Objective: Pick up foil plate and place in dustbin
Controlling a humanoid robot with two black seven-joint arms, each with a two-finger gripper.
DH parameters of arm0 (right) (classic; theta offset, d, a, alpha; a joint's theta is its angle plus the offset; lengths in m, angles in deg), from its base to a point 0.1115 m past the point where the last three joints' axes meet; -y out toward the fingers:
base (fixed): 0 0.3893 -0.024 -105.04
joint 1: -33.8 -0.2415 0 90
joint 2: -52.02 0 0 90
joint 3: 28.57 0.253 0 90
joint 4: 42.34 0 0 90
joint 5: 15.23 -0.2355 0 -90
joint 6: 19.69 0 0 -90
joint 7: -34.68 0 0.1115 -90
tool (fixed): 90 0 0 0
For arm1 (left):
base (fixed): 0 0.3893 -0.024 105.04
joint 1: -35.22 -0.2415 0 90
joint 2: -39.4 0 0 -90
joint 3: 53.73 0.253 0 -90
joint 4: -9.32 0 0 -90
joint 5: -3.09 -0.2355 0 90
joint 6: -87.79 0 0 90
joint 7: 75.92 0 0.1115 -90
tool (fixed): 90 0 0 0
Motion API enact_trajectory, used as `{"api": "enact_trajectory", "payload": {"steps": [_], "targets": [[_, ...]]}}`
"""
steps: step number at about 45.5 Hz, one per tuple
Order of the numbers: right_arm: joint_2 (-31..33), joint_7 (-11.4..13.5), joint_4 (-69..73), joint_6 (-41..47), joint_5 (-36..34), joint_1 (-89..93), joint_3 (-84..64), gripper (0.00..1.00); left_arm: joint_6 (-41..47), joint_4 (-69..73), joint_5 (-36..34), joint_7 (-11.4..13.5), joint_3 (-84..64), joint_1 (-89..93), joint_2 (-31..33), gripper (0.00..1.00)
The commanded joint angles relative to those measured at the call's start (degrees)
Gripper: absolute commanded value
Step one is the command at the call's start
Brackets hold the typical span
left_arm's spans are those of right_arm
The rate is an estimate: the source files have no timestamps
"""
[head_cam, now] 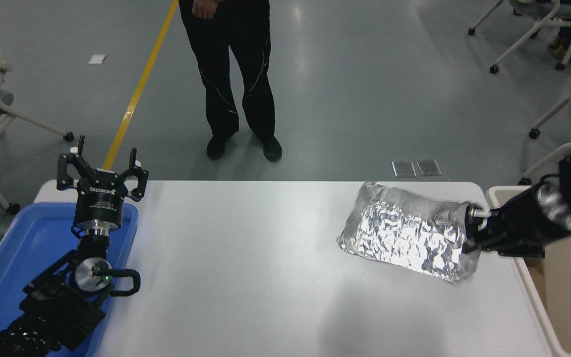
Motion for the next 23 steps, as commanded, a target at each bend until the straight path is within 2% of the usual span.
{"api": "enact_trajectory", "payload": {"steps": [1,23], "targets": [[2.9,0.0,1.5,8.1,1.3,-18.9,-6.2,0.00,0.0,0.0,0.0,0.0,0.0,0.0,-0.1,0.99],[3.3,0.0,-0.5,8.1,3.2,-19.0,-8.8,0.00,0.0,0.0,0.0,0.0,0.0,0.0,-0.1,0.99]]}}
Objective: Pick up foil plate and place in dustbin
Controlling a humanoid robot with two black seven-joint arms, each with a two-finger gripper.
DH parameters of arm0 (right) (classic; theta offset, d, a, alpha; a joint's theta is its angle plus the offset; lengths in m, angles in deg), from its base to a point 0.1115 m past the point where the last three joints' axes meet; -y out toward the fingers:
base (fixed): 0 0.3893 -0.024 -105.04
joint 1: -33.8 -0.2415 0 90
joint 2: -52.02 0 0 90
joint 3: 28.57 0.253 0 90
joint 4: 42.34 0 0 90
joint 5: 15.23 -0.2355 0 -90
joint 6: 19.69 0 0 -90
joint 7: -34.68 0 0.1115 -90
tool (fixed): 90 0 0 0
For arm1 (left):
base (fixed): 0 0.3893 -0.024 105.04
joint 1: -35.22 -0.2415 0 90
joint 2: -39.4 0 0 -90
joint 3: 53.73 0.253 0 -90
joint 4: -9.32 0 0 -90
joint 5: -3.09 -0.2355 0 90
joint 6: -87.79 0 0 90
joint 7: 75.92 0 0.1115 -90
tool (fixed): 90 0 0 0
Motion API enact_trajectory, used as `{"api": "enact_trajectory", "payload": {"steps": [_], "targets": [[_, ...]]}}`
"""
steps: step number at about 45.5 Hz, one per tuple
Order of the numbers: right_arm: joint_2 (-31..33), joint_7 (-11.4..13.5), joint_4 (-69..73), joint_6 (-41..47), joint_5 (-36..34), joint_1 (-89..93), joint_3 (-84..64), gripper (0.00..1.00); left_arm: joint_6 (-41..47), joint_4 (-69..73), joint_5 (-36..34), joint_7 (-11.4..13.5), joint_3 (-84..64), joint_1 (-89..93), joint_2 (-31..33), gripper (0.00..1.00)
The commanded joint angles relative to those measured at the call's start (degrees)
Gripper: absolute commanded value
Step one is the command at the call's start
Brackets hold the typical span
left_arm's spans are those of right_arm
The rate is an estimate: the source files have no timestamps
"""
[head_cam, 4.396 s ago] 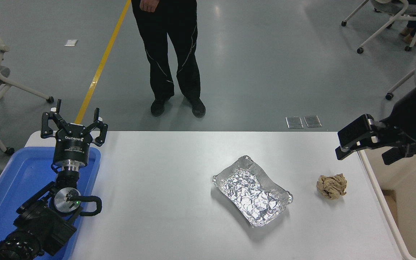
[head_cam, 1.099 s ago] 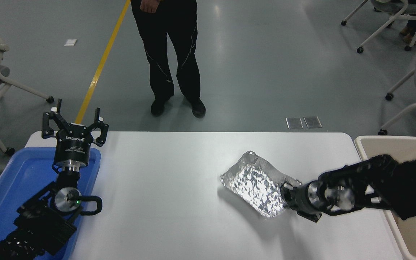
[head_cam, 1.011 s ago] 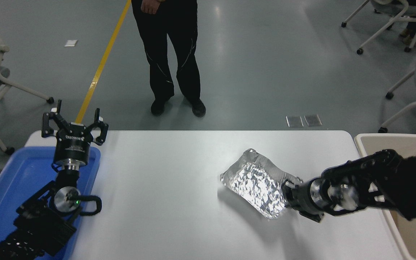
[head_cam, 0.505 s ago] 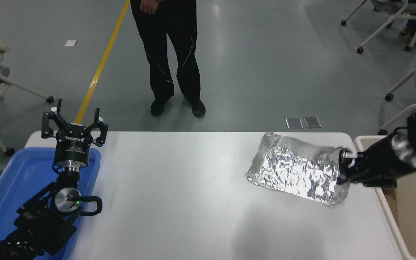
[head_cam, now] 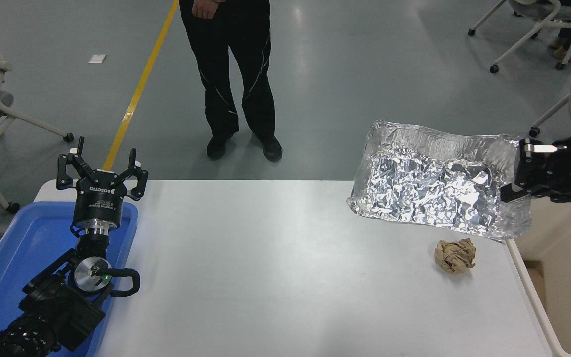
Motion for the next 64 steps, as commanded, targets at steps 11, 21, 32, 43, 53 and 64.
{"api": "enact_trajectory", "payload": {"steps": [11,21,32,43,53,64], "targets": [[0.4,0.1,-11.3,0.7,1.8,16.0,-0.6,0.00,0.0,0.0,0.0,0.0,0.0,0.0,0.0,0.99],[0.3,0.0,-25.7,-13.3,0.8,41.3,7.6,0.00,0.0,0.0,0.0,0.0,0.0,0.0,0.0,0.99],[0.3,0.1,-44.0,-21.9,-0.2,67.3,24.7,0.00,0.0,0.0,0.0,0.1,0.0,-0.1,-0.2,0.99],[-7.6,0.6,-64.4,-36.3,-9.3,93.7,37.4,0.00,0.0,0.0,0.0,0.0,0.0,0.0,-0.2,0.99],[-13.7,0.6,-77.3,-43.1,-15.1,106.8,43.8,0.00,0.0,0.0,0.0,0.0,0.0,0.0,-0.2,0.99],[-16.5,0.6,-78.3,-52.6,-15.4,111.9,46.6,0.00,0.1,0.1,0.1,0.1,0.0,-0.1,-0.2,0.99]]}}
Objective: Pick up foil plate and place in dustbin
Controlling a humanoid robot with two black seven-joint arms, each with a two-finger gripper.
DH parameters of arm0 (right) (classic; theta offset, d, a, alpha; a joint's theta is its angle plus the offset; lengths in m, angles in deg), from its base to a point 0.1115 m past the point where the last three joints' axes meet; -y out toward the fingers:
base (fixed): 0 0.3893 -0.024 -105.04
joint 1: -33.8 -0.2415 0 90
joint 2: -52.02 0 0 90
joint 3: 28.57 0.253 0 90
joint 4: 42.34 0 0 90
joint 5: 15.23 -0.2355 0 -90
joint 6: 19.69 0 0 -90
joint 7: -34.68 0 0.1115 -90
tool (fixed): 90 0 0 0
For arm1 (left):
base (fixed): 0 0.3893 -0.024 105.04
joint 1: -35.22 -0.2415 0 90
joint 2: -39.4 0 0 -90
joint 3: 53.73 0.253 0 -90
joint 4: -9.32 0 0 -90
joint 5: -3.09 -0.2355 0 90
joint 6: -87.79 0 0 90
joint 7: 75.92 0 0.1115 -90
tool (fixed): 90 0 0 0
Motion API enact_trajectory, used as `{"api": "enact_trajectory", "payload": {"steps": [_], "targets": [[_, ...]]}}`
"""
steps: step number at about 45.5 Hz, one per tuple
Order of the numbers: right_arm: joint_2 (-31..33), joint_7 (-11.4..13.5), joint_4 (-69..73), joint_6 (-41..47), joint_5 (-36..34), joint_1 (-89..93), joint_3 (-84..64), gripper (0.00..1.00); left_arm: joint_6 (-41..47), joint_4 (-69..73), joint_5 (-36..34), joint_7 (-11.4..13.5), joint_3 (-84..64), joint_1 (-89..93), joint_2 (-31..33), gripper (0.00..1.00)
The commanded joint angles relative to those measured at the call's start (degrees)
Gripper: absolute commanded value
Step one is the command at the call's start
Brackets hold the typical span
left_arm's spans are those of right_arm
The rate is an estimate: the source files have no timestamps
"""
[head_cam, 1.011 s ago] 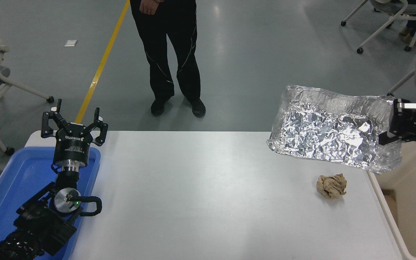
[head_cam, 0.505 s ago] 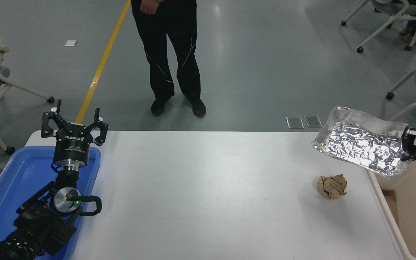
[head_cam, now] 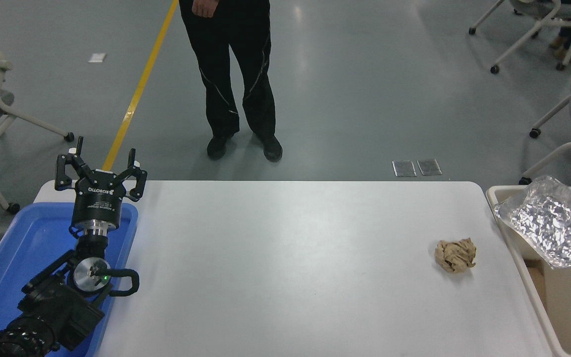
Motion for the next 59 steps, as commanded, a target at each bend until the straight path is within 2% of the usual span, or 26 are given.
{"api": "enact_trajectory", "payload": {"steps": [1,11,12,13,14,16,17,27,34,41,50,59], "targets": [[-4.0,0.0,-5.1,-9.2,-2.1,8.9,4.2,0.00,0.0,0.1,0.1,0.0,0.0,-0.1,0.0,0.99],[-5.7,0.0,-5.1,-12.4,-2.2,10.1,4.3,0.00,0.1,0.1,0.1,0.0,0.0,-0.1,0.0,0.99],[-5.7,0.0,-5.1,-12.4,-2.2,10.1,4.3,0.09,0.1,0.1,0.1,0.0,0.1,-0.1,0.0,0.99],[-5.7,0.0,-5.1,-12.5,-2.2,10.1,4.2,0.23,0.1,0.1,0.1,0.0,0.0,-0.1,0.0,0.99],[-5.7,0.0,-5.1,-12.5,-2.2,10.0,4.2,0.44,0.1,0.1,0.1,0.0,0.0,-0.1,0.0,0.99],[-5.5,-0.1,-4.8,-12.5,-2.2,10.0,4.2,0.93,0.1,0.1,0.1,0.0,0.0,-0.1,0.0,0.99],[-5.5,0.0,-4.5,-12.4,-2.2,9.8,4.2,1.00,0.1,0.1,0.1,0.0,0.0,-0.1,0.0,0.99],[-4.6,-0.1,1.4,-11.5,-2.2,7.9,4.2,1.00,0.1,0.1,0.1,0.0,0.0,-0.1,0.0,0.99],[2.0,-0.3,11.5,-10.7,-0.9,0.0,3.0,1.00,0.1,0.1,0.1,0.0,0.0,-0.1,0.0,0.99],[3.4,-0.5,17.3,-9.2,0.6,-9.8,-4.6,1.00,0.0,0.1,0.0,0.0,0.0,-0.1,0.0,0.99],[6.1,-0.5,30.6,-2.1,1.4,-24.8,-11.9,1.00,0.0,0.0,0.0,0.0,0.1,0.0,0.2,0.99],[8.9,-0.4,45.9,10.0,2.1,-42.5,-17.6,1.00,0.0,0.0,0.0,0.0,0.0,0.0,0.2,0.99]]}}
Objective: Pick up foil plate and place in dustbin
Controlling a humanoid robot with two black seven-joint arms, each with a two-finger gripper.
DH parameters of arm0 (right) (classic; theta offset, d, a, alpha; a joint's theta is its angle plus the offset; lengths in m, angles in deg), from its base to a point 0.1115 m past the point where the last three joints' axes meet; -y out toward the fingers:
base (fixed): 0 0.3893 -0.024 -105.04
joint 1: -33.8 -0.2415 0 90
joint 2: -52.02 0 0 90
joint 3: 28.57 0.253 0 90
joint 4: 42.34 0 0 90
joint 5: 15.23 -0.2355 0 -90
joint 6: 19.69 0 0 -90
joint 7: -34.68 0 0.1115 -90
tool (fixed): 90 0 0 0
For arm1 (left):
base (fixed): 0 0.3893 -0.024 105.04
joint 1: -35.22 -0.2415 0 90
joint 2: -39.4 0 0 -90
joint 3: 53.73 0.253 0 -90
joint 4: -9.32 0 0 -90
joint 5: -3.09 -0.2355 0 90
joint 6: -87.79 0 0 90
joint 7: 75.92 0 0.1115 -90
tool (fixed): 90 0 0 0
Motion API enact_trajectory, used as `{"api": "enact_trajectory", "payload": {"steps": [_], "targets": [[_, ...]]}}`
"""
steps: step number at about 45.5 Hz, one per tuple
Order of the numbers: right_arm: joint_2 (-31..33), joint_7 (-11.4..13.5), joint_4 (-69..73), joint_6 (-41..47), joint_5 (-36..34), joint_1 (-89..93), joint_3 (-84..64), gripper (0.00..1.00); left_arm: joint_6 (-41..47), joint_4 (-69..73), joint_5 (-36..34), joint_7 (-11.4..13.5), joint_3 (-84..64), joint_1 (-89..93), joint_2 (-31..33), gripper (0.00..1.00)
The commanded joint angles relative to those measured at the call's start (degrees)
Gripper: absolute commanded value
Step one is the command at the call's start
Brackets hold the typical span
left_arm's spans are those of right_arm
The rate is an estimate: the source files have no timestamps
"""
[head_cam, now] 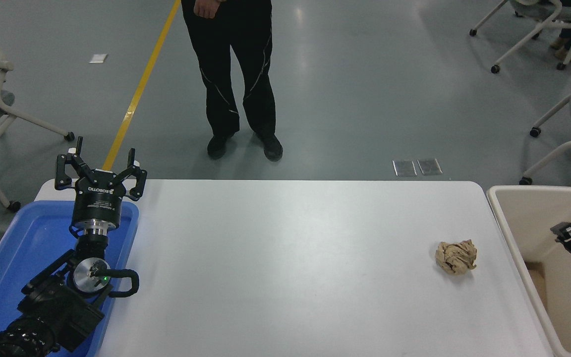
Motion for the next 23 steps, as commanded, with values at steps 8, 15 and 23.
{"api": "enact_trajectory", "payload": {"steps": [8,15,23], "targets": [[2.6,0.1,26.4,18.6,5.1,-34.2,-16.6,1.00,0.0,0.0,0.0,0.0,0.0,0.0,0.1,0.99],[1.2,0.6,32.5,30.2,7.9,-47.3,-20.0,1.00,0.0,0.0,0.0,0.0,0.0,0.0,0.1,0.99],[-1.7,0.8,35.1,40.9,10.3,-55.8,-20.4,1.00,0.0,0.0,0.0,0.0,-0.1,0.0,0.1,0.99]]}}
